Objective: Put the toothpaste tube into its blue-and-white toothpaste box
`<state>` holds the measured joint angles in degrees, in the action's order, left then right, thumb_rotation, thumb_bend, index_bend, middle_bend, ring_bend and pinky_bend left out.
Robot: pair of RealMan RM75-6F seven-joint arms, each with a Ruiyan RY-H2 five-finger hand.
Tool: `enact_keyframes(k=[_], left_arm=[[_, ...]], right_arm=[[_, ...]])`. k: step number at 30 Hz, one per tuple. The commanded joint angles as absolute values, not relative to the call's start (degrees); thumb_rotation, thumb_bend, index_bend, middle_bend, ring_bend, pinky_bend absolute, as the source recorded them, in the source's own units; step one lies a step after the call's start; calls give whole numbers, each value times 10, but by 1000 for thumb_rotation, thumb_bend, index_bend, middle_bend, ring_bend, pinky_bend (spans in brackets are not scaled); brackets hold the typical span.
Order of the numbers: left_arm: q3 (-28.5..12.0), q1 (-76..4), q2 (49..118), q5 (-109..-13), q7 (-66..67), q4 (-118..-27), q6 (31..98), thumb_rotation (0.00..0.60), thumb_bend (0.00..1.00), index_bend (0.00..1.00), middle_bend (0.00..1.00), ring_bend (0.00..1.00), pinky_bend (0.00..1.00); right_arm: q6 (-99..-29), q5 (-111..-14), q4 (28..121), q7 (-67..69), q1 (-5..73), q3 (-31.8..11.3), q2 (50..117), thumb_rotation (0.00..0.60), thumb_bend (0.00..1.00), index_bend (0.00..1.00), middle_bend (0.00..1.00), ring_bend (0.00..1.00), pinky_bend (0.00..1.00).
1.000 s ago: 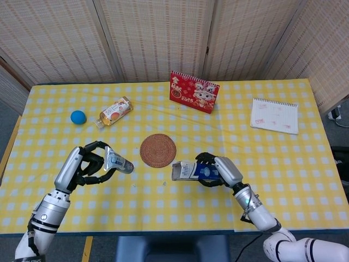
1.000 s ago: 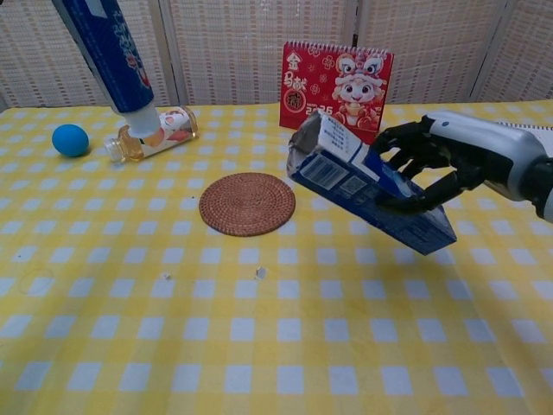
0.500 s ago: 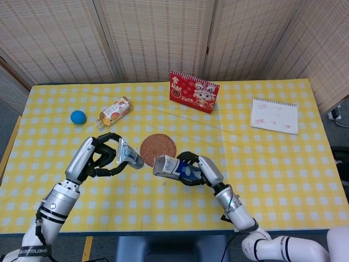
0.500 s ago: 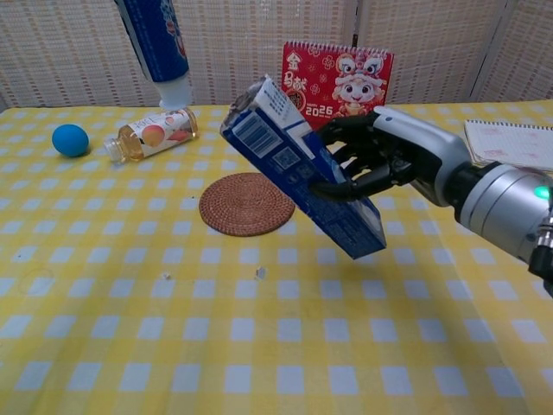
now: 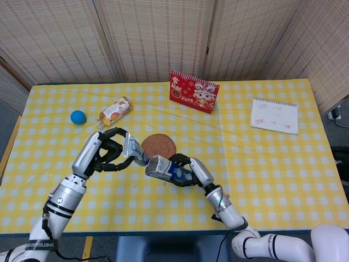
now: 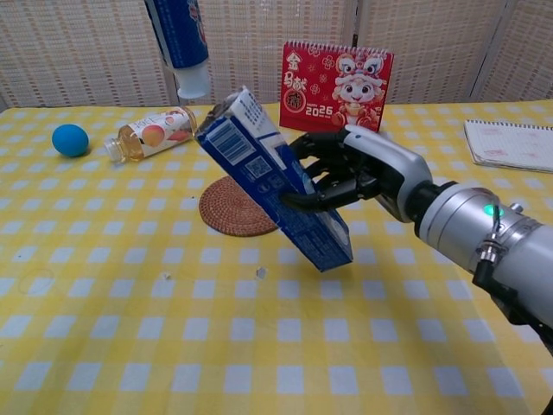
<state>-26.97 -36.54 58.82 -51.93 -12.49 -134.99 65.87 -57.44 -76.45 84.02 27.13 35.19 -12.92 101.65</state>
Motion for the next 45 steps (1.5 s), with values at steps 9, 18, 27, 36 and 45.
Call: enact_keyframes(k=[9, 18, 27, 36, 45], left_arm=[[-270, -389, 611, -505, -98, -1350, 674, 600, 599, 918, 1000, 1000, 1000], [-265, -394, 626, -506, -86, -1350, 688, 600, 600, 918, 1000, 1000, 1000], [-273, -405, 639, -481, -76, -1350, 702, 600, 600, 918, 1000, 1000, 1000], [-274, -406, 643, -481, -89, -1350, 694, 600, 600, 918, 1000, 1000, 1000], [-279, -402, 624, -470, -122, -1350, 661, 600, 601, 918, 1000, 1000, 1000]], right_arm=[[-572, -775, 823, 300, 364, -133, 1044, 600, 303, 483, 320, 377, 408], [-587, -784, 825, 319, 358, -133, 1042, 600, 303, 483, 319, 376, 408], [-604, -788, 814, 337, 355, -137, 1049, 600, 303, 483, 319, 375, 408], [-621, -810, 775, 374, 358, -133, 1074, 600, 303, 483, 320, 380, 408], [-638, -830, 749, 422, 363, -133, 1090, 600, 303, 483, 327, 378, 408]])
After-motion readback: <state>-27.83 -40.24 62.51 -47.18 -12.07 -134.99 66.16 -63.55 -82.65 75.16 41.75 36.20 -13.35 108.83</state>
